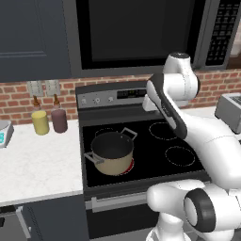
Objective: Put the tomato and broccoli in the pot. Retrieve the spatula and lightly stir the vegetables in the pot.
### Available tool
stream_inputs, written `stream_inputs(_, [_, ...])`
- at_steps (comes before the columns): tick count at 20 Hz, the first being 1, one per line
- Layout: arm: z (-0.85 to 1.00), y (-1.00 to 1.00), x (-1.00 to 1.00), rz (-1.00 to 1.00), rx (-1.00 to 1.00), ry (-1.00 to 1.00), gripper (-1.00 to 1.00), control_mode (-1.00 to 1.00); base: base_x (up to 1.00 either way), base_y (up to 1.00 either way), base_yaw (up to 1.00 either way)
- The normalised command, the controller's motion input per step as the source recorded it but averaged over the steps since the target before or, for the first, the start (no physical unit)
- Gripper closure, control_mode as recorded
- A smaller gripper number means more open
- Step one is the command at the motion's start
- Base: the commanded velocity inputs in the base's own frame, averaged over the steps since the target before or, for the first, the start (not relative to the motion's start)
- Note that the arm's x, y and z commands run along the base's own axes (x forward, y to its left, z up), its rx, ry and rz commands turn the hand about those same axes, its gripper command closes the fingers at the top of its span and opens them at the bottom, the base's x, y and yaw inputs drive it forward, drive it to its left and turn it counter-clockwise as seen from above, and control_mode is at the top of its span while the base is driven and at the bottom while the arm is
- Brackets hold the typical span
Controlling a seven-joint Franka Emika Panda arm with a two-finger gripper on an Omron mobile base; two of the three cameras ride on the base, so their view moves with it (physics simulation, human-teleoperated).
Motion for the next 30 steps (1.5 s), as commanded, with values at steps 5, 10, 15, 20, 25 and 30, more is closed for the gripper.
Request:
stream_inputs(5, [-0.16, -0.76, 0.08, 0.00, 0.05, 0.00, -1.00, -1.00, 0.00, 0.00, 0.00])
stream_inputs(10, [-0.46, -1.00, 0.11, 0.00, 0.17, 0.00, -1.00, -1.00, 0.00, 0.00, 0.00])
stream_inputs(15, [-0.54, -1.00, 0.03, 0.00, 0.13, 0.00, -1.00, -1.00, 0.00, 0.00, 0.00])
stream_inputs(20, [-0.65, -1.00, 0.25, -0.09, 0.00, 0.00, -1.00, -1.00, 0.00, 0.00, 0.00])
stream_inputs(25, [-0.41, -0.57, 0.44, -0.16, -0.09, 0.01, -1.00, -1.00, 0.00, 0.00, 0.00])
stream_inputs(30, [-0.37, -0.49, 0.37, -0.13, -0.19, 0.11, -1.00, -1.00, 0.00, 0.00, 0.00])
